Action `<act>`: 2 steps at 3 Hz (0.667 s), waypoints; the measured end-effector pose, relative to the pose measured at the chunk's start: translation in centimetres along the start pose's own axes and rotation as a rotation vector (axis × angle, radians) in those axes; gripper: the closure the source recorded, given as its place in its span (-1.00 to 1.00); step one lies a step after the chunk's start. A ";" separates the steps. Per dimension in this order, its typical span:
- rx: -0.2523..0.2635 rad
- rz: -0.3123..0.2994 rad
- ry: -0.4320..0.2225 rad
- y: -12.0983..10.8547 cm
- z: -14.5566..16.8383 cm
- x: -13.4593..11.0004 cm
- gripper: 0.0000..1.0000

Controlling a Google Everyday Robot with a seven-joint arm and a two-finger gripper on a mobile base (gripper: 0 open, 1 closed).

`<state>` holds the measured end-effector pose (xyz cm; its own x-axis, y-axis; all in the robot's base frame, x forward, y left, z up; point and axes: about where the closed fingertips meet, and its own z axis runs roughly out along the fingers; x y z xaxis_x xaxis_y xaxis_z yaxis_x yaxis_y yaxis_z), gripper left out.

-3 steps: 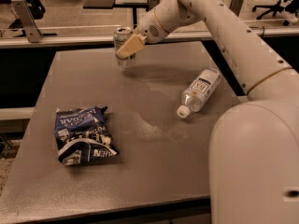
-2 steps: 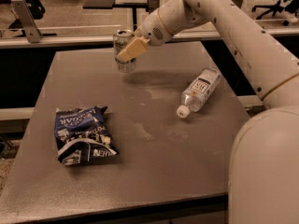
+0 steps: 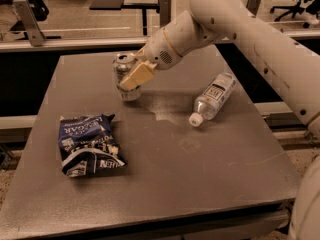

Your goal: Move 7up can near blue chip bag

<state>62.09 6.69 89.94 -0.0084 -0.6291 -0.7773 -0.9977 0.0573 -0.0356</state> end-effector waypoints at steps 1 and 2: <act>-0.034 0.000 0.024 1.9 1.3 1.0 1.00; -0.049 -0.008 0.032 3.1 1.8 1.3 0.72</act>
Offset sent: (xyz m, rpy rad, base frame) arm -0.0416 0.0046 -0.0216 -0.0367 0.0199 0.0504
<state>59.13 7.43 87.75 -0.0016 -0.6536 -0.7569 -0.9998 0.0145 -0.0105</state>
